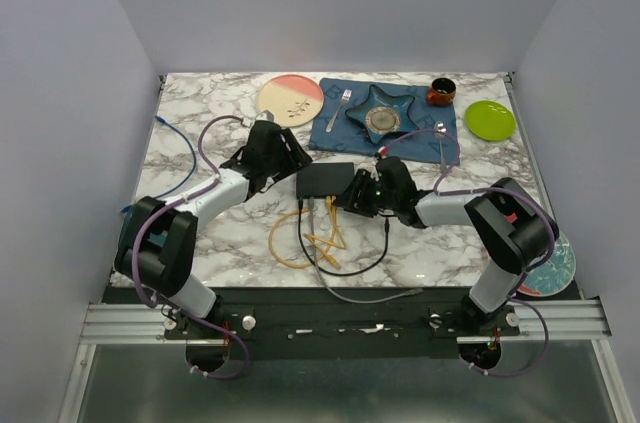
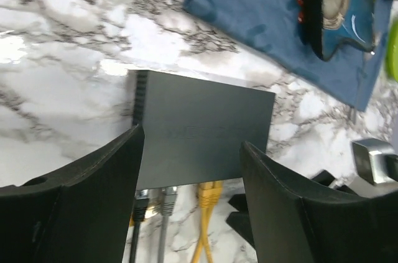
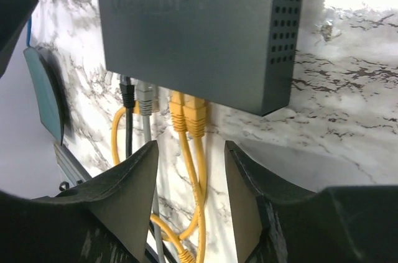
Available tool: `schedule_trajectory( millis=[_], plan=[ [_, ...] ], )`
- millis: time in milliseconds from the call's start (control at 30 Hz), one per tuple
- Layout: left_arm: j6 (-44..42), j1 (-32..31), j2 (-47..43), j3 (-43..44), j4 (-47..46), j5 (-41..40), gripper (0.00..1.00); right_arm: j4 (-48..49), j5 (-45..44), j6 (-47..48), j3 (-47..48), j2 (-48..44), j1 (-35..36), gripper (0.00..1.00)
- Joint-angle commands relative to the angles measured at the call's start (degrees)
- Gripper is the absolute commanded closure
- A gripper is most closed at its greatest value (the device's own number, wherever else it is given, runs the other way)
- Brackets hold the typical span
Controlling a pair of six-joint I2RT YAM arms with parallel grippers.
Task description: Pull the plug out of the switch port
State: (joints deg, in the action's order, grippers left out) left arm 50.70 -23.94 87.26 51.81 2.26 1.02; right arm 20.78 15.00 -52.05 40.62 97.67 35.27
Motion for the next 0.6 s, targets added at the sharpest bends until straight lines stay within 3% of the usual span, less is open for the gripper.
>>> schedule_trajectory(
  millis=[0, 167, 567],
  plan=[
    [-0.9, -2.4, 6.3, 3.3, -4.1, 8.5, 0.29, 5.7, 3.2, -3.7, -1.4, 3.5, -1.2, 0.46],
    [-1.2, -3.5, 9.7, 3.6, -5.6, 10.1, 0.34, 12.3, 5.5, -7.4, -3.0, 5.7, -2.5, 0.47],
    [-1.1, -3.5, 14.4, 4.8, -4.2, 9.9, 0.37, 15.3, 4.4, -12.4, -1.7, 9.5, -3.3, 0.52]
  ],
)
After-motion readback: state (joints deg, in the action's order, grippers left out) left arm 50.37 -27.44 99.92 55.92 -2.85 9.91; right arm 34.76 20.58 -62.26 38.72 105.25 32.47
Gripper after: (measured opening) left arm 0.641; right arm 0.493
